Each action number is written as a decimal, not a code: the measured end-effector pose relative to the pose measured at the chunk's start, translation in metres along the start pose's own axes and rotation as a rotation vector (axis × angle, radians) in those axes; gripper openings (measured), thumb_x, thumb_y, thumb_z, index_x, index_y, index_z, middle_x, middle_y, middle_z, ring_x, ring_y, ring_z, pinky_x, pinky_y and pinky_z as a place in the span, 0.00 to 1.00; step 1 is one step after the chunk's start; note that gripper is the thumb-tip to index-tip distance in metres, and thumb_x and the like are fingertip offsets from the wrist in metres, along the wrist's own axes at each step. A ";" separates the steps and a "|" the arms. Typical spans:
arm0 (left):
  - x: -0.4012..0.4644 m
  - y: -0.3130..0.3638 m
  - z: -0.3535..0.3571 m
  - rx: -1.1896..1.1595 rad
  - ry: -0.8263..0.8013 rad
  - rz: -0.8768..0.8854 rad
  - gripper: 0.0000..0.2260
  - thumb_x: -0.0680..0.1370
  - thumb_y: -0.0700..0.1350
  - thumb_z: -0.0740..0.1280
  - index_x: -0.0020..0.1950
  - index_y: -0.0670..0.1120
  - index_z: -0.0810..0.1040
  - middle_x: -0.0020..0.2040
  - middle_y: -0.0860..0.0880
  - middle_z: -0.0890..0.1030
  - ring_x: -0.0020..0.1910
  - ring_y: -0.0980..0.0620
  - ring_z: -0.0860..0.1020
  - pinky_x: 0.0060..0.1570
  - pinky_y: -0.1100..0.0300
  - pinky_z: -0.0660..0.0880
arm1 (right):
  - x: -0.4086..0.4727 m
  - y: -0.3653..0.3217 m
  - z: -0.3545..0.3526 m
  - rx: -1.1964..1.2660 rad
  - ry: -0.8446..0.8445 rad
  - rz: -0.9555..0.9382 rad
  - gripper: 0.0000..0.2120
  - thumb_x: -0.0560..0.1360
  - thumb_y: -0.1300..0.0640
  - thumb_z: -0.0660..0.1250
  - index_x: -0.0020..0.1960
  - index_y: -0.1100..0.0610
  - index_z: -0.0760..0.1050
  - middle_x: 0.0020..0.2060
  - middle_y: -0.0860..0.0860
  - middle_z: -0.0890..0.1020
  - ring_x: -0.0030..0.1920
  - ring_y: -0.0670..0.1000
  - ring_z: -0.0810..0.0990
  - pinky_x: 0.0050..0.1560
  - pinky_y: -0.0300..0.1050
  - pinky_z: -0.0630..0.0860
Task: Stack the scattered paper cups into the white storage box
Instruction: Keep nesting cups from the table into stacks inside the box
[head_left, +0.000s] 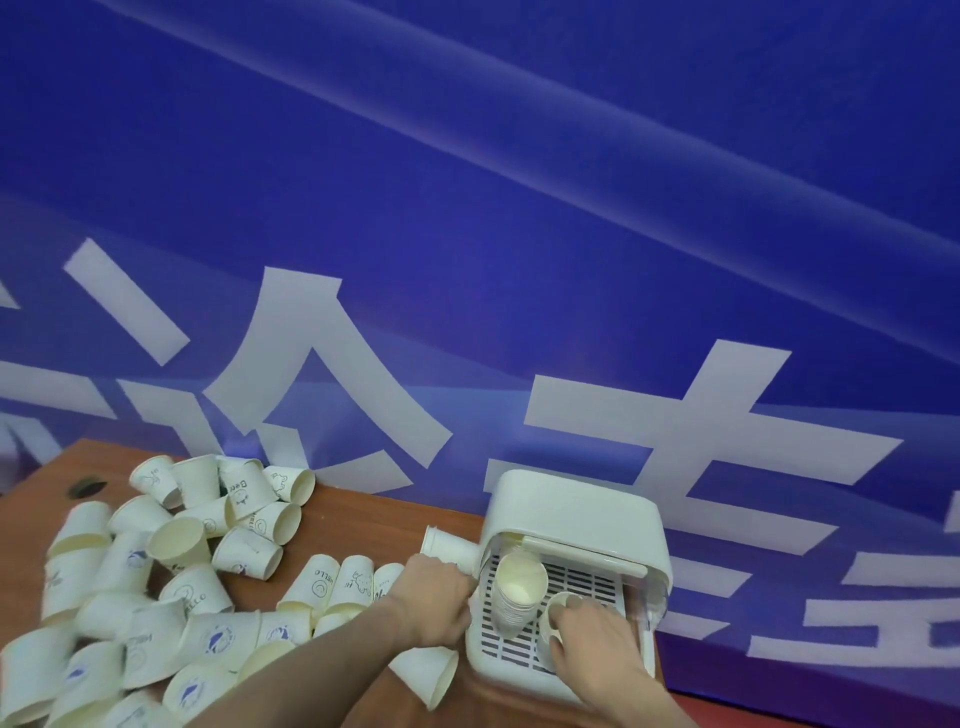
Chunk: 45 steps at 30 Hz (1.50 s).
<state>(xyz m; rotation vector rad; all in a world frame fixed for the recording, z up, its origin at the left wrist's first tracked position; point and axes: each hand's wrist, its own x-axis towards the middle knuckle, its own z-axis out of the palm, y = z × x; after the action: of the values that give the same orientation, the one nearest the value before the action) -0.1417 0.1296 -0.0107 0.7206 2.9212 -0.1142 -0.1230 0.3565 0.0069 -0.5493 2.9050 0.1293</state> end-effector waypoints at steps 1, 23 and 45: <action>-0.004 -0.003 -0.001 0.004 0.002 -0.011 0.16 0.77 0.53 0.56 0.57 0.49 0.77 0.49 0.46 0.82 0.48 0.40 0.80 0.43 0.53 0.67 | -0.001 -0.005 -0.004 0.003 0.017 -0.006 0.14 0.77 0.52 0.57 0.58 0.54 0.75 0.56 0.52 0.78 0.59 0.56 0.76 0.55 0.48 0.70; -0.094 -0.097 0.001 0.009 -0.033 -0.189 0.13 0.78 0.51 0.57 0.54 0.46 0.75 0.50 0.43 0.81 0.48 0.39 0.78 0.40 0.54 0.62 | 0.043 -0.125 -0.046 -0.104 0.095 -0.214 0.14 0.77 0.54 0.56 0.54 0.57 0.78 0.51 0.56 0.80 0.55 0.59 0.77 0.52 0.49 0.71; -0.043 -0.150 0.069 -0.253 -0.075 -0.213 0.15 0.76 0.54 0.57 0.55 0.49 0.77 0.50 0.47 0.82 0.49 0.41 0.79 0.51 0.51 0.74 | 0.144 -0.157 -0.035 -0.203 -0.082 -0.224 0.14 0.78 0.55 0.57 0.61 0.54 0.75 0.56 0.54 0.78 0.58 0.56 0.72 0.57 0.50 0.66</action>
<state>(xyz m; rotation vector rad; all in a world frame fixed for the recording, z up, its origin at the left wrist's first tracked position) -0.1662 -0.0294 -0.0663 0.3593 2.8588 0.2000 -0.2024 0.1560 0.0056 -0.8760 2.7436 0.4078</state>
